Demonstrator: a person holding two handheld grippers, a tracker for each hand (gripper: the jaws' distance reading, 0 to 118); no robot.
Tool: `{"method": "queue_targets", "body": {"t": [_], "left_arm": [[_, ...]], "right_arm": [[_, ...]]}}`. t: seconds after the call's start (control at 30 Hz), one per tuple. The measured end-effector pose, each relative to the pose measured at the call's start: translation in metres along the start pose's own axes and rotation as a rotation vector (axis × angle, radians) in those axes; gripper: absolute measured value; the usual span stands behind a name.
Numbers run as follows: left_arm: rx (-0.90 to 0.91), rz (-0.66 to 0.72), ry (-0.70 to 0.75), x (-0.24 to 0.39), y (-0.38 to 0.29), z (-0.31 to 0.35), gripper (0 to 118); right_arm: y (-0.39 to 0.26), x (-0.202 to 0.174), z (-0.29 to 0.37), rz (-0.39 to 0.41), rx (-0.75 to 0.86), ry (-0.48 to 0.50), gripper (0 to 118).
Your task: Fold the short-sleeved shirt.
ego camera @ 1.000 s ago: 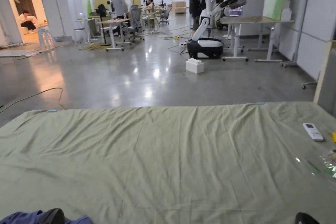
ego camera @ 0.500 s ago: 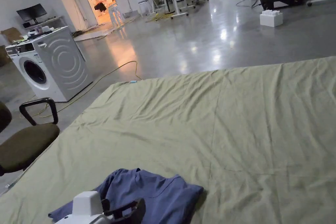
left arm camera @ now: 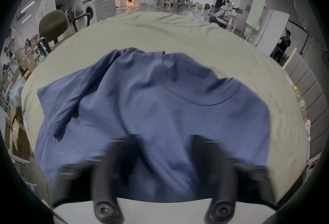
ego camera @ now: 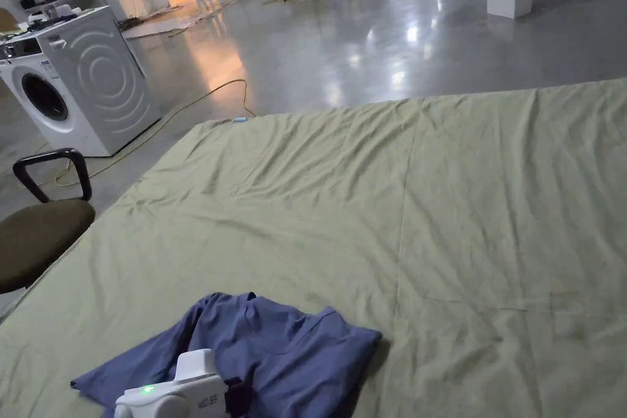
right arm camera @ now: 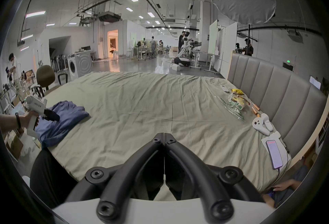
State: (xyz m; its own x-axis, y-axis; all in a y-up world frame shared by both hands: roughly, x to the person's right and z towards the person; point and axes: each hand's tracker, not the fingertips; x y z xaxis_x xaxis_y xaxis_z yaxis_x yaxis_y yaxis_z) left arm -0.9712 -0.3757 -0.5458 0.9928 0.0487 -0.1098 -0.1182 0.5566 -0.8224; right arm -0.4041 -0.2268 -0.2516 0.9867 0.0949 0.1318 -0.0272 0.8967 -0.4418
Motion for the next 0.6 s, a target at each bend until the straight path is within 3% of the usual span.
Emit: {"method": "queue_targets", "body": {"t": [0.1,0.23,0.3,0.37,0.4,0.47,0.6], "left_arm": [[0.054,0.129,0.001,-0.006,-0.004,0.0,11],[0.027,0.06,0.008,0.003,-0.003,-0.001,4],[0.011,0.102,0.005,0.003,0.006,0.002,3],[0.048,0.232,-0.098,-0.001,0.016,0.022,3],[0.152,0.291,-0.255,0.001,0.024,0.04,3],[0.223,0.289,-0.23,0.016,0.04,0.062,3],[0.344,0.328,-0.54,0.069,0.068,0.102,3]], "right_arm": [[-0.006,-0.006,-0.003,0.054,-0.029,0.003,1],[-0.013,-0.011,0.001,0.098,-0.031,0.029,1],[-0.014,-0.01,0.006,0.103,-0.026,0.044,1],[-0.017,-0.007,0.012,0.1,-0.011,0.043,1],[-0.019,-0.003,0.015,0.099,-0.006,0.045,1],[-0.022,0.002,0.018,0.087,-0.006,0.053,1],[-0.03,0.013,0.024,0.043,-0.022,0.047,1]]}}
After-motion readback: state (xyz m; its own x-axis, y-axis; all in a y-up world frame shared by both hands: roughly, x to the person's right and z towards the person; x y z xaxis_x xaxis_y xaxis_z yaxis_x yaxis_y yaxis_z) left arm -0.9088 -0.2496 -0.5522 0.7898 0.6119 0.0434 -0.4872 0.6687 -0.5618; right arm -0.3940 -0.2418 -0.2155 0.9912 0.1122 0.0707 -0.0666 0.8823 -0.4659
